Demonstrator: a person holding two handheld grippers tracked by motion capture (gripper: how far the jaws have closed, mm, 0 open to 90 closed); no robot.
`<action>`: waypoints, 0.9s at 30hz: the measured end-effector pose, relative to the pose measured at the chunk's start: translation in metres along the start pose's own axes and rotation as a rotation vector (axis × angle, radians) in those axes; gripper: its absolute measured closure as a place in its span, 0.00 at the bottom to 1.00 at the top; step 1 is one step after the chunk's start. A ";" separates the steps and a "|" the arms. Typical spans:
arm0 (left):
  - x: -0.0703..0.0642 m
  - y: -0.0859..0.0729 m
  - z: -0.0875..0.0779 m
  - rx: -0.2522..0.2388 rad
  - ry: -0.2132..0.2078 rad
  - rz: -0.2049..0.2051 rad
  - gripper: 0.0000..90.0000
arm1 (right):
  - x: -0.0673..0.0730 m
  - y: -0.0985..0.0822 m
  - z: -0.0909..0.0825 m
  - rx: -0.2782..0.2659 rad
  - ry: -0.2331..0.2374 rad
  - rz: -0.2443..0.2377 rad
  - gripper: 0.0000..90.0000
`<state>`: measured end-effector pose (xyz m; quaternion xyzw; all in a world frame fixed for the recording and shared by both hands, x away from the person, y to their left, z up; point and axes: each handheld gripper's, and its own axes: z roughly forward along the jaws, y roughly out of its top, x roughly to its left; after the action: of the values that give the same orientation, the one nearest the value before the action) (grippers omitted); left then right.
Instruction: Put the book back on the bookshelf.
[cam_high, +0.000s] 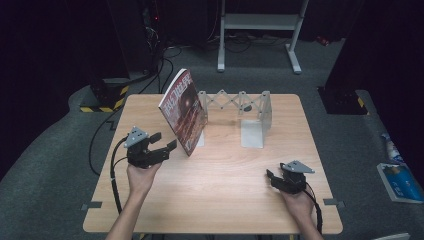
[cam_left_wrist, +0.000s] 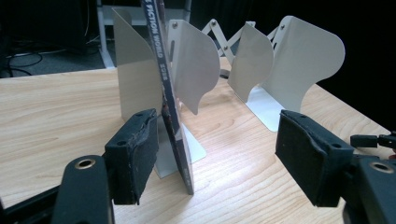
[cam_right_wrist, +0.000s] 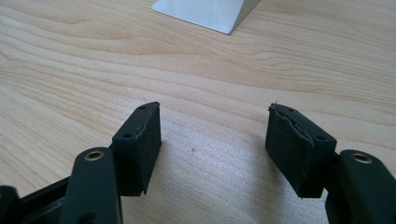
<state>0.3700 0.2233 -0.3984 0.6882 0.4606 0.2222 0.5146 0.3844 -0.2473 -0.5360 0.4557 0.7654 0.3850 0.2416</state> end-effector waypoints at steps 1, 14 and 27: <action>-0.001 -0.001 0.000 0.002 -0.002 0.001 0.33 | 0.000 0.000 0.000 0.000 0.000 0.000 0.40; -0.006 -0.011 0.003 0.011 -0.012 -0.001 0.34 | 0.000 0.000 0.000 0.000 0.000 0.000 0.40; -0.009 -0.019 0.006 0.018 -0.026 -0.013 0.34 | 0.000 0.000 0.000 0.000 0.000 0.000 0.40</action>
<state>0.3623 0.2131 -0.4165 0.6926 0.4604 0.2055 0.5159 0.3843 -0.2472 -0.5360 0.4558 0.7652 0.3851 0.2417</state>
